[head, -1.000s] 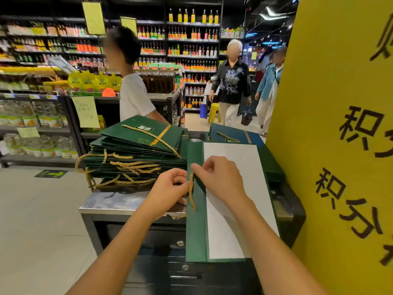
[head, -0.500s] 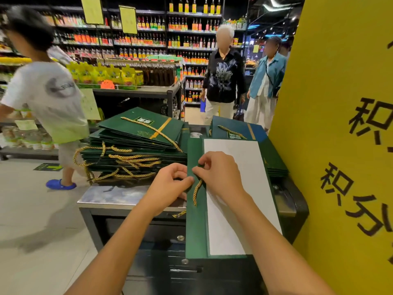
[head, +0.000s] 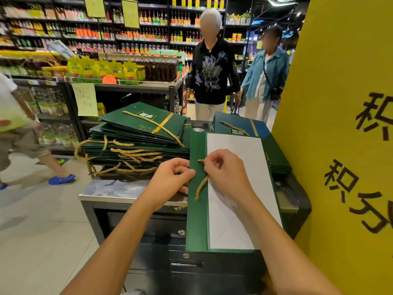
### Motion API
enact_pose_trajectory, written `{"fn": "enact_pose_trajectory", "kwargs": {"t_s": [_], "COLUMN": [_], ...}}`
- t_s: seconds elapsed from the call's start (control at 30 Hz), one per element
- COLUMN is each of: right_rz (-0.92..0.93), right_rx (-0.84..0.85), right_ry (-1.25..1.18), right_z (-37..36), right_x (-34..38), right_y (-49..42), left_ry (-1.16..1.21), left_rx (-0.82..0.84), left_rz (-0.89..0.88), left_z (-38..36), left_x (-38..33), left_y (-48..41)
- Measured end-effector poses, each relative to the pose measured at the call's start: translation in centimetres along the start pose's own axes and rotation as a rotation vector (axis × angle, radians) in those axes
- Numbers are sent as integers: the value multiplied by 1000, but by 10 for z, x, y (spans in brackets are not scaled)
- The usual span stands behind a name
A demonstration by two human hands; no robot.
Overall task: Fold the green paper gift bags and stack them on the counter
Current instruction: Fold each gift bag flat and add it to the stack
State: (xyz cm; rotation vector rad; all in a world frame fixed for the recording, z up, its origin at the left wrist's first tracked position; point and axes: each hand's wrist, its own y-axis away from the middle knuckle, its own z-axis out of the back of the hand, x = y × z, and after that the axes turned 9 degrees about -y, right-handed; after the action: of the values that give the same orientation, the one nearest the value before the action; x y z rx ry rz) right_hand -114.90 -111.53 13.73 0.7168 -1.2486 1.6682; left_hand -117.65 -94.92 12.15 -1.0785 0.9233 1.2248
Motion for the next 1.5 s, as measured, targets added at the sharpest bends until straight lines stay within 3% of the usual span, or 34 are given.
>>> {"fn": "enact_pose_trajectory", "kwargs": {"t_s": [0.17, 0.27, 0.5, 0.73, 0.93, 1.1, 1.4, 1.5], "right_rz": [-208, -249, -6, 151, 257, 174, -37, -60], "right_rx": [23, 56, 64, 389, 309, 265, 65, 50], "right_ry": [-495, -625, -251, 62, 67, -79, -729, -761], "right_z": [24, 33, 36, 31, 24, 27, 46, 47], "right_x": [2, 0, -4, -28, -38, -33, -36, -35], "right_y": [-3, -2, 9, 27, 28, 31, 29, 29], "left_ry": [12, 8, -45, -44, -14, 10, -56, -77], "left_rx": [16, 39, 26, 27, 52, 67, 49, 44], "left_rz": [26, 56, 88, 71, 77, 70, 59, 57], "left_z": [1, 0, -1, 1, 2, 2, 1, 1], "left_x": [-2, -6, -6, -5, -5, -4, 0, 0], "left_y": [-1, 0, 0, 0, -1, -2, -3, -2]}}
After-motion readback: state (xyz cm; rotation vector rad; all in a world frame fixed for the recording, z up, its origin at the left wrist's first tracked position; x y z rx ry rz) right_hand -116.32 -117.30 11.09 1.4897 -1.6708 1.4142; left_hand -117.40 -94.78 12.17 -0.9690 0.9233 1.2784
